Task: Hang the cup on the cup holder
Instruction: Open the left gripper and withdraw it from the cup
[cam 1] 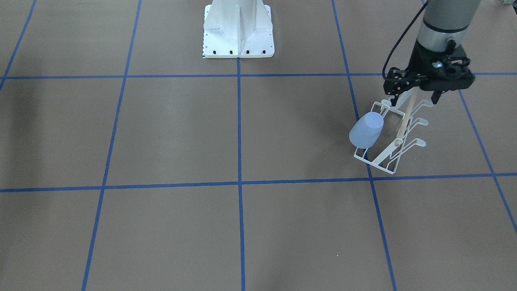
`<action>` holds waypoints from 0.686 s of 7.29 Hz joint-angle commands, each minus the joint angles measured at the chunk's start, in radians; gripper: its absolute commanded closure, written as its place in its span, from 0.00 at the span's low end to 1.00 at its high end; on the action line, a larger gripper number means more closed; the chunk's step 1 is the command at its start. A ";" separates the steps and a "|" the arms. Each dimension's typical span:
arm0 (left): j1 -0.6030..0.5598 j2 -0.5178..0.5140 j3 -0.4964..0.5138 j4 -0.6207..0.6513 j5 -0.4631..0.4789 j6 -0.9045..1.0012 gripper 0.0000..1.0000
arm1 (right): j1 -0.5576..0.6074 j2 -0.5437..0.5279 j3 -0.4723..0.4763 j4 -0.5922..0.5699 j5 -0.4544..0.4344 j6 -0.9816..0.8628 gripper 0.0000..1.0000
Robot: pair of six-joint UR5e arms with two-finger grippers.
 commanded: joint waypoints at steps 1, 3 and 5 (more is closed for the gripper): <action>-0.261 0.103 0.020 0.000 -0.157 0.251 0.02 | 0.025 -0.016 0.000 -0.002 0.009 0.003 0.00; -0.443 0.127 0.182 -0.011 -0.234 0.340 0.02 | 0.052 -0.045 0.000 0.000 0.009 0.003 0.00; -0.553 0.192 0.238 -0.013 -0.256 0.665 0.02 | 0.076 -0.078 0.001 0.000 0.012 0.001 0.00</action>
